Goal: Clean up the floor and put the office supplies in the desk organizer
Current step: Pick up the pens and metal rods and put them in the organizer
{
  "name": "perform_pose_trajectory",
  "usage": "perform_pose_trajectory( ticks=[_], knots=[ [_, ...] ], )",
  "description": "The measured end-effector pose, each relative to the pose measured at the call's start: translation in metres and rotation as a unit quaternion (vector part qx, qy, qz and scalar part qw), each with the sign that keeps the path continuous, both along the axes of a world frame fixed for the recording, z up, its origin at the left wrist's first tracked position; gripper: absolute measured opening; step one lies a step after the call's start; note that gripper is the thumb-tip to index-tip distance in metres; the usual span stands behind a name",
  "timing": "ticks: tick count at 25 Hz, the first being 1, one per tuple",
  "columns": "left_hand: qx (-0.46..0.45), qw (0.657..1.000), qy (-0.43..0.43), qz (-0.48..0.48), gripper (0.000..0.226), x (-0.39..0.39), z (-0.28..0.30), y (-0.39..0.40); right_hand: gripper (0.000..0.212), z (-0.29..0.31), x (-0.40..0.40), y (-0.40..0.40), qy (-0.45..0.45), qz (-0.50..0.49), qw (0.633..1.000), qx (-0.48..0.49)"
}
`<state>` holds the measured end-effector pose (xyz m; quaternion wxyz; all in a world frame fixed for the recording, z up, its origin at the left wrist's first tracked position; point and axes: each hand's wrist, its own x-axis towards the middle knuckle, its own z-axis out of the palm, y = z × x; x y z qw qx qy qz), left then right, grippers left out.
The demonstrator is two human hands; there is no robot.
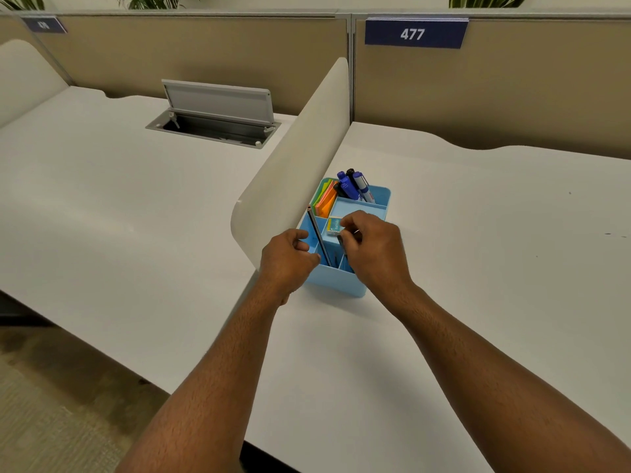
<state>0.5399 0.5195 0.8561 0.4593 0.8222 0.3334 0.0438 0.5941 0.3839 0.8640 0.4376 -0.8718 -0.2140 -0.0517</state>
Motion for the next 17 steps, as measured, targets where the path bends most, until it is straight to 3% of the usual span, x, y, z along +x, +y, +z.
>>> perform_pose_trajectory(
  ticks=[5, 10, 13, 17],
  knots=[
    [0.006, 0.999, -0.048, 0.017, 0.041, -0.012, -0.005, -0.003, 0.009, -0.012, -0.002, -0.024, 0.009, -0.064, 0.998, 0.011],
    [0.025, 0.997, -0.064, 0.019, 0.039, -0.024, -0.003, -0.013, 0.024, -0.017, -0.006, -0.025, 0.019, -0.03, 0.996, -0.083],
    [0.026, 0.997, -0.066, 0.01, 0.036, -0.032, -0.004, -0.018, 0.024, -0.018, -0.011, -0.02, 0.016, -0.041, 0.995, -0.089],
    [0.11, 0.99, -0.075, -0.039, 0.04, -0.045, -0.003, -0.027, 0.029, -0.025, -0.029, -0.025, -0.015, -0.041, 0.997, -0.07]
  ],
)
